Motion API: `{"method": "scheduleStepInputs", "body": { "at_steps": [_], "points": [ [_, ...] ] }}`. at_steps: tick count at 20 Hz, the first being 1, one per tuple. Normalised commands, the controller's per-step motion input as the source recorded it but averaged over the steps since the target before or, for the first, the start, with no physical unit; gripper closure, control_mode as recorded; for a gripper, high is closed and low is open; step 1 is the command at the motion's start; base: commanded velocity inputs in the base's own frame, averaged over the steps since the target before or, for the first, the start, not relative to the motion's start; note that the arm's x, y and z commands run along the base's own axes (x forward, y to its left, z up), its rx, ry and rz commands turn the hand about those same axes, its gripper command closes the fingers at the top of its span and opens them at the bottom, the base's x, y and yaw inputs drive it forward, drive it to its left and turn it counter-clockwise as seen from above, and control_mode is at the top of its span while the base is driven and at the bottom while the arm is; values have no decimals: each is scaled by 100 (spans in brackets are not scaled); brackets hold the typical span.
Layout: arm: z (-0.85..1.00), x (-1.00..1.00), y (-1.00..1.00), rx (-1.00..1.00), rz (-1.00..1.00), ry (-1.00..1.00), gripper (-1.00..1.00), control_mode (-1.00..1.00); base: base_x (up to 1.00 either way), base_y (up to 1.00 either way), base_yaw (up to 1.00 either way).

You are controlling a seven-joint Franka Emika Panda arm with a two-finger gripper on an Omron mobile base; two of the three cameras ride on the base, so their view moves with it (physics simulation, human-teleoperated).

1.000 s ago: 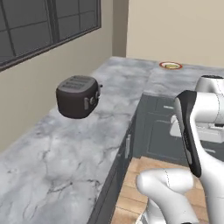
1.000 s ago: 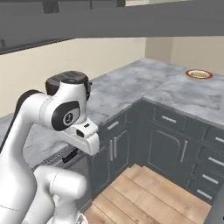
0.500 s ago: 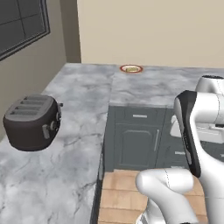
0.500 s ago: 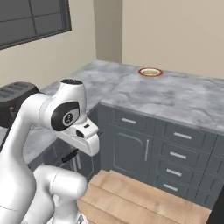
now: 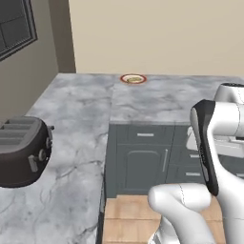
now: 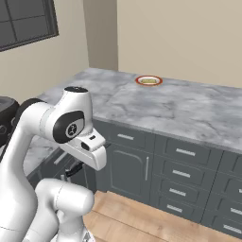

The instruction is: Retrieve the butter from the fridge and place it on a plate on the dining table. Then retrieve the butter knife by the fridge and place it near the plate.

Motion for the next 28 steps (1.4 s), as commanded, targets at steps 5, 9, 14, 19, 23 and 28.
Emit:
{"method": "scheduleStepInputs", "body": {
  "at_steps": [5, 9, 14, 19, 23, 28],
  "points": [
    [0, 0, 0, 0, 0, 0, 100, 100, 43, -27, -6],
    [0, 0, 0, 0, 0, 0, 100, 100, 51, -28, -12],
    [0, 0, 0, 0, 0, 0, 100, 100, 63, -27, -22],
    [0, 0, 0, 0, 0, 0, 100, 100, 37, -41, -41],
    [0, 0, 0, 0, 0, 0, 100, 100, 24, -46, -54],
    [0, 0, 0, 0, 0, 0, 100, 100, 38, -21, -57]
  ]
}}
